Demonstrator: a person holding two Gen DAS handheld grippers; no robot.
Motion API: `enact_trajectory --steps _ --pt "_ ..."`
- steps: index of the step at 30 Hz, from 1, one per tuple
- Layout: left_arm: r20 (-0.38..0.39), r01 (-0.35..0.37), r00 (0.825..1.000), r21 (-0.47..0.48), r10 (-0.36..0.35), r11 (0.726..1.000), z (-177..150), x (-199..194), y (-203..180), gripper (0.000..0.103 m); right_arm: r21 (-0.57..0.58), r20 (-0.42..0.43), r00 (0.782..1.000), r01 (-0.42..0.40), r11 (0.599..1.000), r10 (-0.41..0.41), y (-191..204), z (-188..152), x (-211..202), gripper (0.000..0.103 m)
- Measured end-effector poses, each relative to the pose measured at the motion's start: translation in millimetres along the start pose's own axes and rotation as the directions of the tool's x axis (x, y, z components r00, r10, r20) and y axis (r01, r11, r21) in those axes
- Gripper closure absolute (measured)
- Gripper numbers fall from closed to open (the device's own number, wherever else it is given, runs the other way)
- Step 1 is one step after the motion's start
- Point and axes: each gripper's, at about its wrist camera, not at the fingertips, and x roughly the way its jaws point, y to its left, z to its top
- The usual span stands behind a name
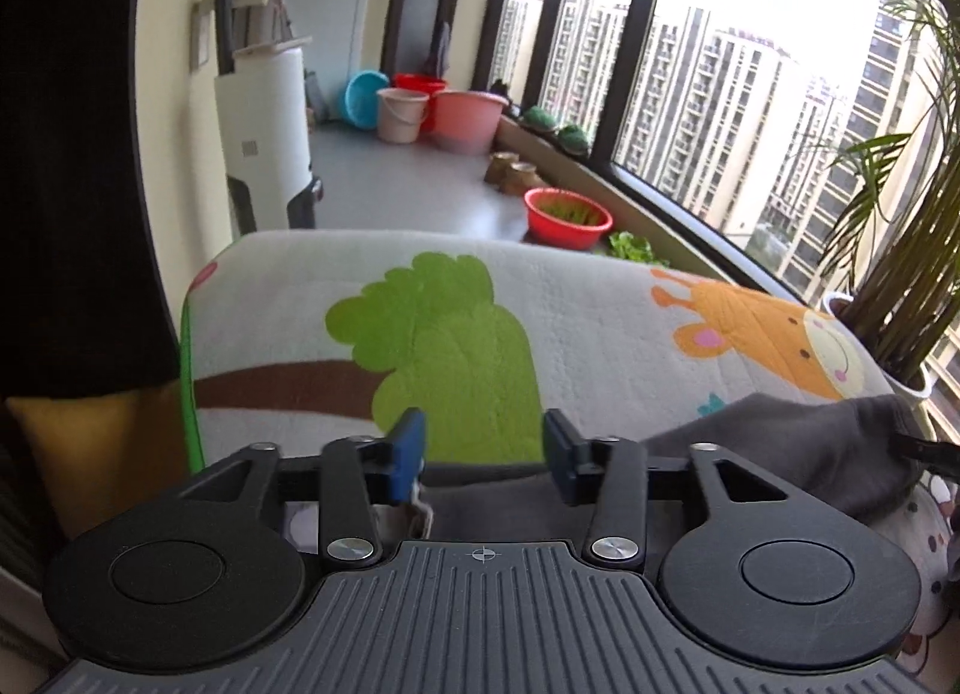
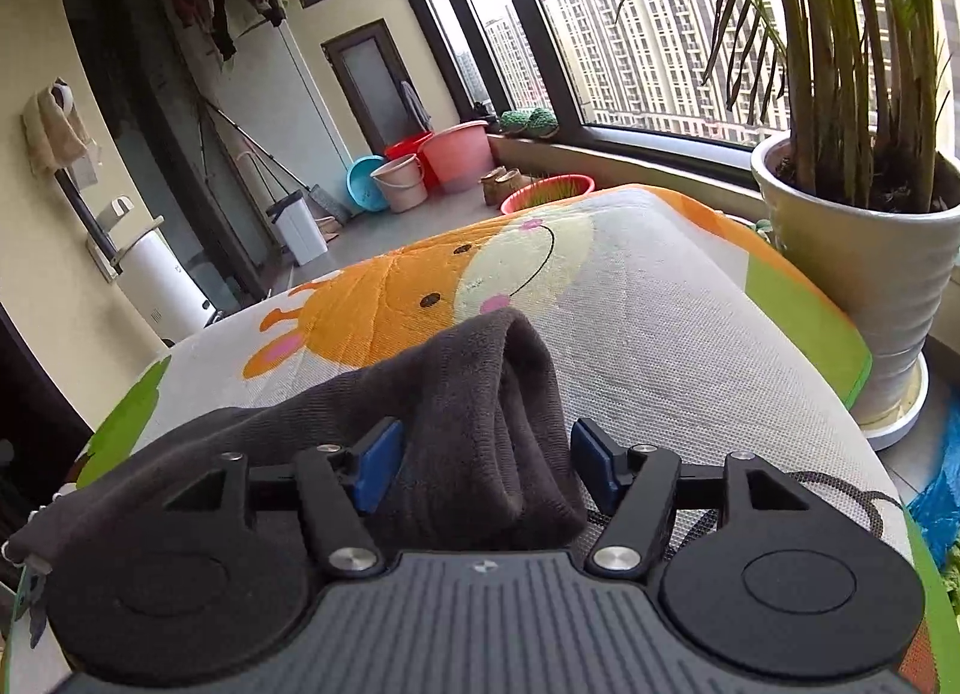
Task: Fold clothes
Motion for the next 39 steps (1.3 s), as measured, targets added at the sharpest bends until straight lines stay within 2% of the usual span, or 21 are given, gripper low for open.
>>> enact_trajectory --steps 2,3,5,6,7,11,14,17,19,20,21,22,23,24,27,29,31,32,33,36,39 --pt "-0.067 -0.012 0.998 -0.004 0.011 1.000 -12 13 2 0.038 0.009 0.000 1.000 -0.010 1.000 0.010 -2 0 0 0.038" --pt "-0.089 -0.013 0.996 -0.007 0.012 1.000 -17 20 4 0.043 0.009 0.000 1.000 -0.012 1.000 0.012 -2 0 0 0.036" --pt "-0.094 0.002 0.996 -0.006 -0.003 1.000 -23 29 3 0.058 -0.005 -0.001 1.000 -0.010 1.000 0.010 1 -1 1 0.034" --pt "-0.070 0.001 0.998 0.012 0.000 1.000 -22 27 0 0.073 -0.010 0.000 1.000 -0.010 1.000 0.010 2 -1 2 0.033" --pt "-0.031 -0.016 0.999 0.048 0.018 0.999 -19 22 -6 0.080 -0.007 0.001 1.000 -0.012 1.000 0.012 2 -1 2 0.033" --pt "0.120 -0.056 0.992 0.167 0.036 0.984 -4 -1 -28 0.081 0.024 0.010 0.999 -0.031 0.999 0.031 -3 -1 -1 0.033" --pt "0.074 -0.112 0.992 0.152 0.101 0.982 -7 15 -19 0.080 0.030 0.013 0.999 -0.033 0.999 0.033 -4 -1 0 0.033" --pt "0.045 -0.231 0.973 0.077 0.228 0.970 -18 31 3 0.077 0.035 0.016 0.999 -0.032 0.999 0.031 -4 0 0 0.033" --pt "0.058 -0.244 0.968 -0.007 0.244 0.970 -21 25 19 0.071 0.041 0.016 0.999 -0.033 0.999 0.032 -4 0 1 0.033" --pt "0.061 -0.207 0.976 -0.061 0.211 0.976 -20 19 27 0.068 0.043 0.014 0.999 -0.029 0.999 0.029 -4 1 1 0.033" --pt "0.058 -0.167 0.983 -0.103 0.174 0.981 -20 15 34 0.057 0.037 0.010 1.000 -0.023 0.999 0.023 -2 2 1 0.033" --pt "0.039 -0.121 0.991 -0.114 0.126 0.986 -19 16 35 0.041 0.019 0.008 1.000 -0.021 1.000 0.020 2 3 2 0.033" --pt "0.020 -0.076 0.997 -0.126 0.079 0.989 -18 17 37 0.030 0.002 0.005 1.000 -0.021 1.000 0.021 6 4 2 0.033" --pt "-0.001 -0.042 0.999 -0.130 0.042 0.991 -17 19 36 0.014 -0.014 0.001 1.000 -0.030 0.999 0.030 10 6 3 0.028" --pt "-0.058 -0.011 0.998 -0.090 0.006 0.996 -20 37 22 0.011 -0.054 -0.058 0.998 -0.027 0.998 0.024 23 11 17 0.010" --pt "-0.063 0.026 0.998 -0.061 -0.030 0.998 -20 45 10 0.015 -0.113 -0.074 0.997 0.013 0.994 -0.022 34 12 25 0.010" --pt "-0.057 0.025 0.998 0.003 -0.025 1.000 -16 54 -4 0.030 -0.188 -0.070 0.996 0.046 0.981 -0.060 43 13 29 0.030" --pt "-0.048 0.003 0.999 0.048 -0.001 0.999 -13 59 -12 0.033 -0.223 -0.065 0.994 0.072 0.972 -0.088 46 14 30 0.047" --pt "-0.037 -0.018 0.999 0.091 0.021 0.996 -10 65 -19 0.037 -0.254 -0.066 0.991 0.094 0.963 -0.115 49 17 32 0.058" --pt "0.011 -0.073 0.997 0.177 0.072 0.982 9 80 -35 0.055 -0.287 -0.039 0.992 0.106 0.952 -0.122 52 32 38 0.071" --pt "0.053 -0.128 0.991 0.177 0.120 0.976 26 97 -37 0.055 -0.310 0.010 0.989 0.142 0.940 -0.146 54 48 49 0.073"
